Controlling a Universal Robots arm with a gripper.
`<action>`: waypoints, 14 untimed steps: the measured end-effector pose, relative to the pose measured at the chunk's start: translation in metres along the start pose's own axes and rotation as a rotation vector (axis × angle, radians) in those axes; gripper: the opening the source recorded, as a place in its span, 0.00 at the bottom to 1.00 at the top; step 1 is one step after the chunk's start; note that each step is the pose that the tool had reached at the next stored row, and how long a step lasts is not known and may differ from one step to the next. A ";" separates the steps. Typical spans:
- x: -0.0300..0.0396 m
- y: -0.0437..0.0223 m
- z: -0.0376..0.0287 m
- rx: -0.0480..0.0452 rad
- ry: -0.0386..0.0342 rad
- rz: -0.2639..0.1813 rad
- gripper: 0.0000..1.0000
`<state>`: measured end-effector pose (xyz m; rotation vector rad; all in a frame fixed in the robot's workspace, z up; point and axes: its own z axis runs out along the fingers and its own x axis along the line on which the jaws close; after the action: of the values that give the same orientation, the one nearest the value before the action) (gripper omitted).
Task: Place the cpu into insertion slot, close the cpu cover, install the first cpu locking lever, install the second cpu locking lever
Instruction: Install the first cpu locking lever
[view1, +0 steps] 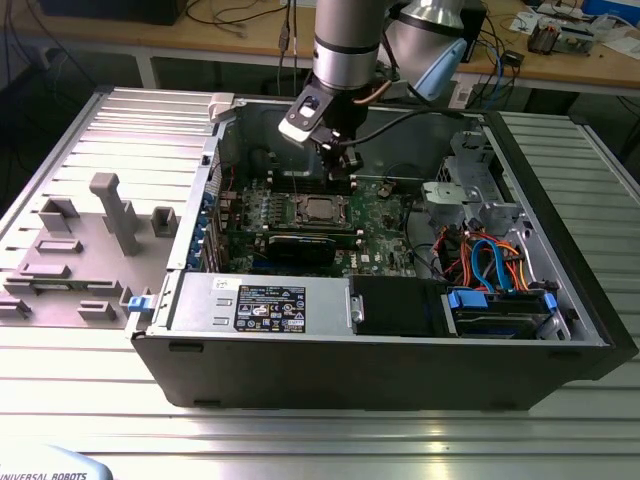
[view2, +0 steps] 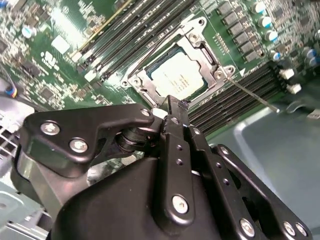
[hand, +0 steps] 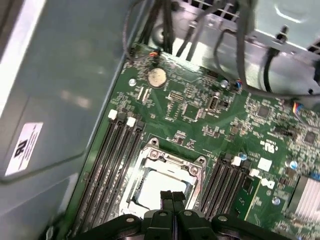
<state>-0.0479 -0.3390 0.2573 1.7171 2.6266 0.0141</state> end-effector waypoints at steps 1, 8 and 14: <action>0.0000 0.0000 0.0000 0.0000 0.0003 -0.029 0.11; 0.0000 0.0000 0.0000 0.0003 0.0017 -0.179 0.11; 0.0000 0.0000 0.0000 0.0006 0.0030 -0.319 0.11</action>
<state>-0.0479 -0.3390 0.2573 1.2792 2.8671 0.0149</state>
